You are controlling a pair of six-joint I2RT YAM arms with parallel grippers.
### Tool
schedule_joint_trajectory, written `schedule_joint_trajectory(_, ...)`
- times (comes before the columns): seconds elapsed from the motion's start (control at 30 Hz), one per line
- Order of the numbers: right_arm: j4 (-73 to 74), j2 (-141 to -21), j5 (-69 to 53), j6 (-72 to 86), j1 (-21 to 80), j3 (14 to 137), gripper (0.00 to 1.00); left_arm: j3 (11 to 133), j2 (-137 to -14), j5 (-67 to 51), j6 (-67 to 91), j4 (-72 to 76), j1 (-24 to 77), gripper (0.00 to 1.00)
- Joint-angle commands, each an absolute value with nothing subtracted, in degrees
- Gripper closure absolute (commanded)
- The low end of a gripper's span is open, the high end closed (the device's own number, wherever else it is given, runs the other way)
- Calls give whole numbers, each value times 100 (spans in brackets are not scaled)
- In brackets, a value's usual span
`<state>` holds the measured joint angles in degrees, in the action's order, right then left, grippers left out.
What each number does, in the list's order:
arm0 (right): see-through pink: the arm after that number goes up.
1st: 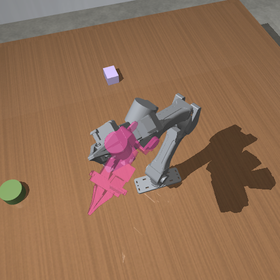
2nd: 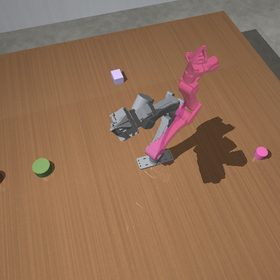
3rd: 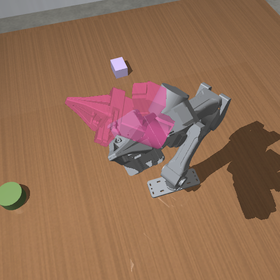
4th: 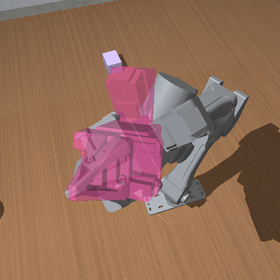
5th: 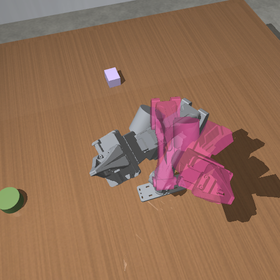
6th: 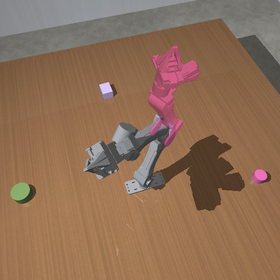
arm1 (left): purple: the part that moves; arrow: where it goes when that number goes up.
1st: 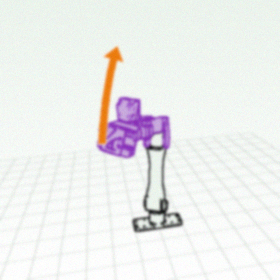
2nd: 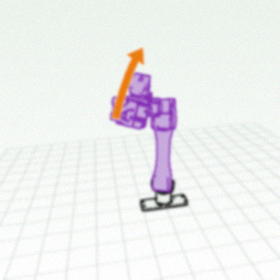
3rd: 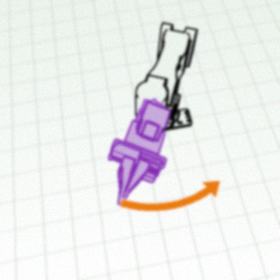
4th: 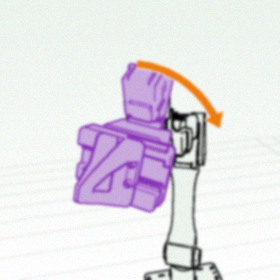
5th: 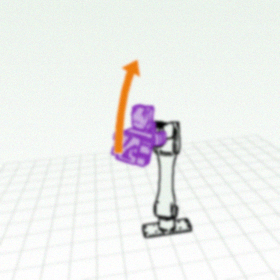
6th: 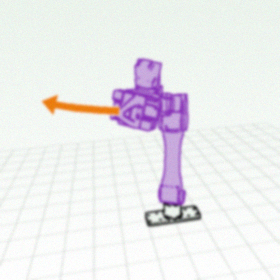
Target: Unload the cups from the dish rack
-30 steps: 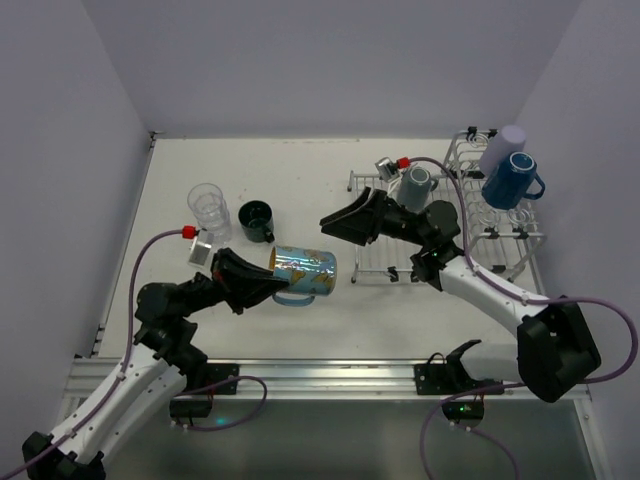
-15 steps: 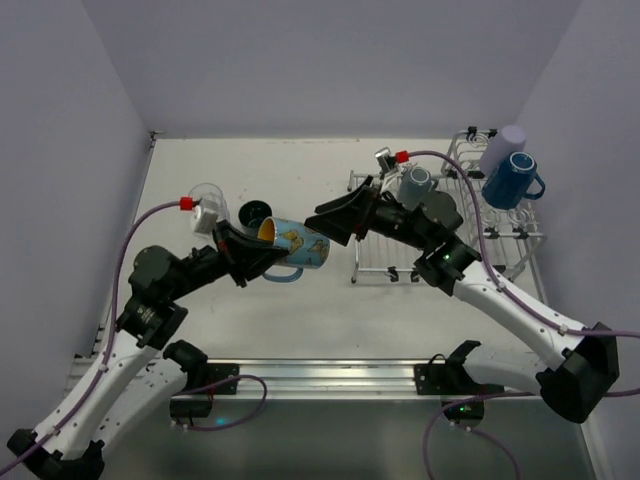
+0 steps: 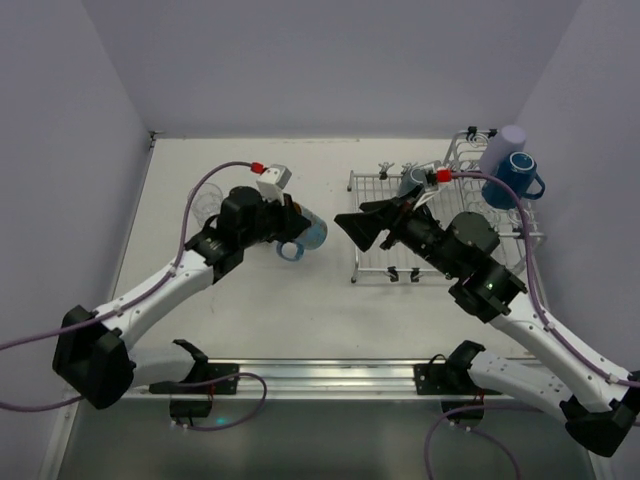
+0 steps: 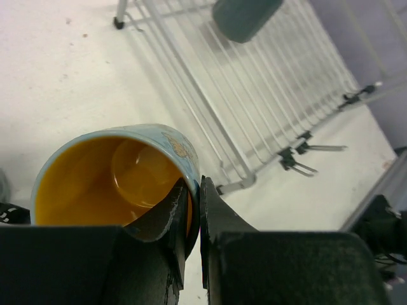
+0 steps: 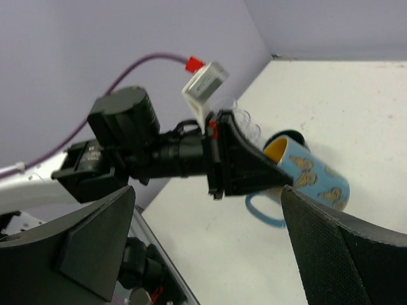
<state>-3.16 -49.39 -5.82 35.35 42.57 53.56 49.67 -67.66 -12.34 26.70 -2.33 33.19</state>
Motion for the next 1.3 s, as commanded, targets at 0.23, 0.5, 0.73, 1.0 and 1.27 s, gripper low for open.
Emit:
schedule_joint_trajectory(0.23, 158, -4562, -9, 3111, 4570, 5115, 1, 6819, -8709, 685, 1547, -253, 3647, 100)
schedule_joint_trajectory(0.5, 334, -4368, 474, 2865, 4588, 4948, 1, 7119, -9588, 1010, 1345, -351, 3665, 100)
schedule_joint_trajectory(0.73, 439, -4482, 931, 2699, 4588, 4860, 1, 7400, -9975, 1257, 1266, -553, 3665, 92)
schedule_joint_trajectory(1.0, 1194, -5245, 2152, 2277, 4588, 5308, 1, 7339, -9520, 1108, 1459, -510, 3665, 38)
schedule_joint_trajectory(1.27, 1652, -6336, 3478, 2197, 4562, 6019, 1, 7155, -8325, 425, 1854, -448, 3674, 9)
